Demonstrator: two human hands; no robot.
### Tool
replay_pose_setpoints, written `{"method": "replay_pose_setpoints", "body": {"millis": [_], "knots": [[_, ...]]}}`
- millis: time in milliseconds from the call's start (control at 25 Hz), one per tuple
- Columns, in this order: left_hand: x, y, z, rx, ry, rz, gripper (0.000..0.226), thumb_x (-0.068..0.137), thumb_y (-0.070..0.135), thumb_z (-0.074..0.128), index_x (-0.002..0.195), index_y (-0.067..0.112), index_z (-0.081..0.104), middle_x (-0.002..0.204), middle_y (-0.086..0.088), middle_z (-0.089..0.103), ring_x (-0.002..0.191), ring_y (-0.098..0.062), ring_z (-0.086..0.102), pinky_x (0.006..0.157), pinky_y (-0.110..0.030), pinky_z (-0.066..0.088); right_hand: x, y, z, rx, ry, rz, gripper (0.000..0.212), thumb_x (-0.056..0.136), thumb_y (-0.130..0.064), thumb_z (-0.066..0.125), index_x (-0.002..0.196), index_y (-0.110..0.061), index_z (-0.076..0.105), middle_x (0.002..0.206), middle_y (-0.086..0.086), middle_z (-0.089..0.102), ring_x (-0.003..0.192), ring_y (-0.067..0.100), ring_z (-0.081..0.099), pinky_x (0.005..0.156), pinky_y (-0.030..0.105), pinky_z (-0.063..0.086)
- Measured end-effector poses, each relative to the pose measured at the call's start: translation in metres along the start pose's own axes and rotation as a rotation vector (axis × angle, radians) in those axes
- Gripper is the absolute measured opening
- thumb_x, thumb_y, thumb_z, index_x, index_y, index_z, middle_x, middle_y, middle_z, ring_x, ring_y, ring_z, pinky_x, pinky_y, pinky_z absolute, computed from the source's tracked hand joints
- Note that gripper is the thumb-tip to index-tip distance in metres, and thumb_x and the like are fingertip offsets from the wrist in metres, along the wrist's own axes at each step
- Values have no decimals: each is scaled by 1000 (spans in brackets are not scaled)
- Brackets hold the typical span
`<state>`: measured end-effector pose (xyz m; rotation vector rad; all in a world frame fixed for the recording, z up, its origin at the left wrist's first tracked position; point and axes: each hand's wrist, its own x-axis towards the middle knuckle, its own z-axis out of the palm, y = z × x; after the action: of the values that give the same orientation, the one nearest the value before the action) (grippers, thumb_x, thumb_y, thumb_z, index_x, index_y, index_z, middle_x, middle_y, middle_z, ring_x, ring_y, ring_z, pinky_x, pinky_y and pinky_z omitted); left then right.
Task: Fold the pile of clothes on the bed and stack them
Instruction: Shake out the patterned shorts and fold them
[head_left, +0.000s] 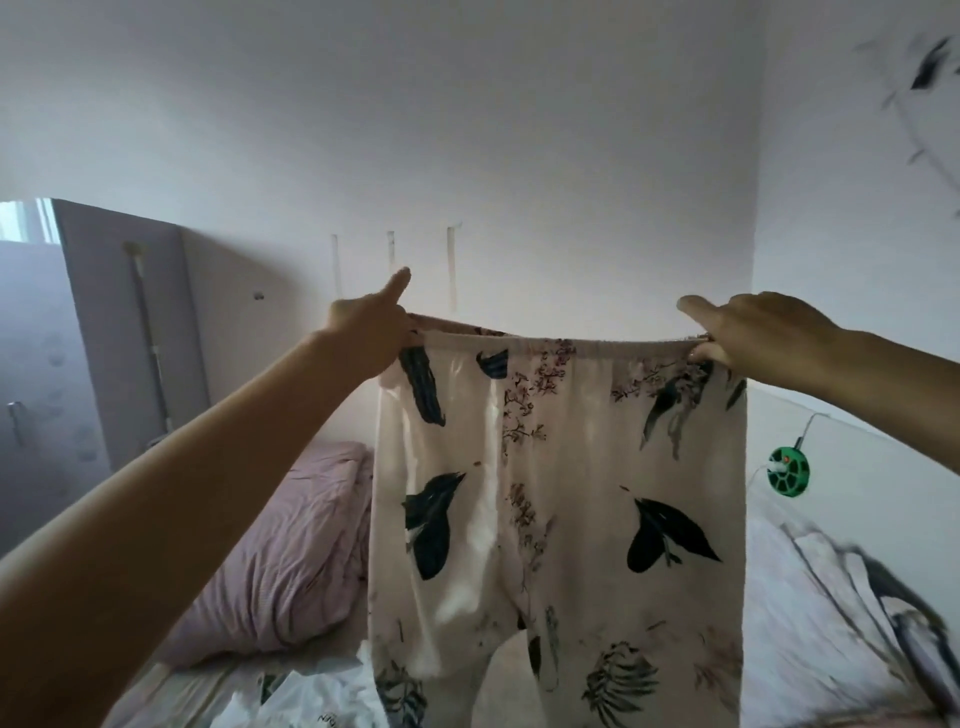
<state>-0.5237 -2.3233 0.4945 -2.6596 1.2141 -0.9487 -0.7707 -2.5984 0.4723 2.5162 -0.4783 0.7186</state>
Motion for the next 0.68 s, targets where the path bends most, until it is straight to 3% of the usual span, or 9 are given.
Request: {"method": "replay_pose_setpoints", "body": {"millis": [80, 120, 200, 280, 320, 400, 480, 560, 680], "knots": [[-2, -1, 0, 81, -16, -2, 28, 101, 22, 39, 124, 19, 56, 96, 4, 56, 94, -19, 59, 67, -29, 45, 3, -7, -6, 74, -117, 116, 55, 96, -49, 43, 139, -16, 30, 72, 4, 57, 69, 22, 56, 59, 31, 45], [-4, 1, 1, 18, 28, -16, 27, 101, 19, 40, 120, 19, 60, 96, -1, 58, 89, -19, 60, 67, -28, 48, 5, -8, -6, 14, -169, 120, 49, 98, -48, 38, 139, -20, 36, 79, 5, 59, 76, 23, 58, 60, 31, 44], [-4, 6, -3, -232, 146, -107, 24, 97, 20, 48, 103, 10, 69, 85, -8, 63, 74, -22, 60, 66, -32, 51, 9, -11, -2, -61, -177, 118, 23, 101, -32, 42, 107, -23, 62, 81, 7, 58, 74, 22, 55, 61, 29, 38], [-3, 8, -6, -411, 228, -192, 19, 89, 18, 61, 85, 4, 73, 73, -12, 65, 54, -20, 57, 59, -33, 54, 12, -12, 4, -59, -147, 177, 22, 93, -14, 54, 71, -11, 51, 67, 7, 47, 60, 21, 43, 57, 28, 30], [-5, 11, -7, -532, 244, -225, 14, 85, 15, 66, 82, 4, 73, 67, -11, 64, 44, -16, 54, 52, -28, 53, 12, -12, 8, -19, -123, 181, 21, 90, -10, 57, 71, -7, 48, 67, 7, 46, 61, 22, 42, 57, 28, 29], [-8, 11, -9, -733, 216, -239, 7, 81, 13, 72, 85, 8, 69, 62, -5, 59, 31, -10, 48, 37, -20, 45, 12, -10, 9, 112, -80, 175, 4, 90, -13, 59, 94, -11, 58, 77, 8, 56, 74, 27, 51, 62, 29, 31], [-12, 8, -8, -787, 203, -274, 21, 80, 12, 72, 96, 11, 59, 66, -8, 58, 29, -11, 48, 32, -19, 41, 9, -10, 11, 101, -46, 76, 25, 94, -16, 54, 118, -19, 50, 74, 0, 56, 76, 25, 52, 68, 30, 31], [-11, 3, -4, -788, 209, -331, 20, 83, 8, 70, 102, 5, 63, 73, -10, 62, 32, -12, 52, 33, -19, 43, 6, -8, 14, 96, -88, -37, 29, 95, -24, 53, 122, -22, 41, 71, -1, 52, 72, 21, 49, 69, 31, 34], [-12, 4, 0, -827, 235, -416, 11, 82, 11, 72, 90, 3, 74, 74, -8, 66, 45, -12, 52, 35, -12, 41, 1, -13, 8, 268, -293, 35, 32, 98, -45, 43, 126, -30, 40, 93, 4, 61, 86, 22, 55, 70, 29, 41]]}}
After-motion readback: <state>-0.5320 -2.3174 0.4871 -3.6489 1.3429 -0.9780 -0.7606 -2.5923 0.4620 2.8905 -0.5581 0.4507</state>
